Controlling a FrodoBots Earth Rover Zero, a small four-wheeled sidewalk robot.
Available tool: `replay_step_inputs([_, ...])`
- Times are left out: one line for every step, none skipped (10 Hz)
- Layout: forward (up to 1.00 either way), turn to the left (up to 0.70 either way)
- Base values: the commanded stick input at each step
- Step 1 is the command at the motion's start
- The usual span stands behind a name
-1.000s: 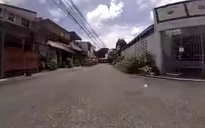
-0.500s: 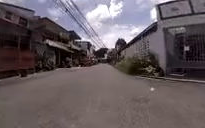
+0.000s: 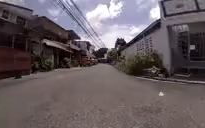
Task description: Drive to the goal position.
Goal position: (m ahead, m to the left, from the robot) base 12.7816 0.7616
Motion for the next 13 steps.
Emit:
replay_step_inputs([0.7, 0.0])
replay_step_inputs([0.7, 0.0])
replay_step_inputs([0.7, 0.0])
replay_step_inputs([0.7, 0.0])
replay_step_inputs([0.7, 0.0])
replay_step_inputs([0.7, 0.0])
replay_step_inputs([0.7, 0.0])
replay_step_inputs([0.7, 0.0])
replay_step_inputs([0.7, 0.0])
replay_step_inputs([0.7, 0.0])
replay_step_inputs([0.7, 0.0])
replay_step_inputs([0.7, 0.0])
replay_step_inputs([0.7, 0.0])
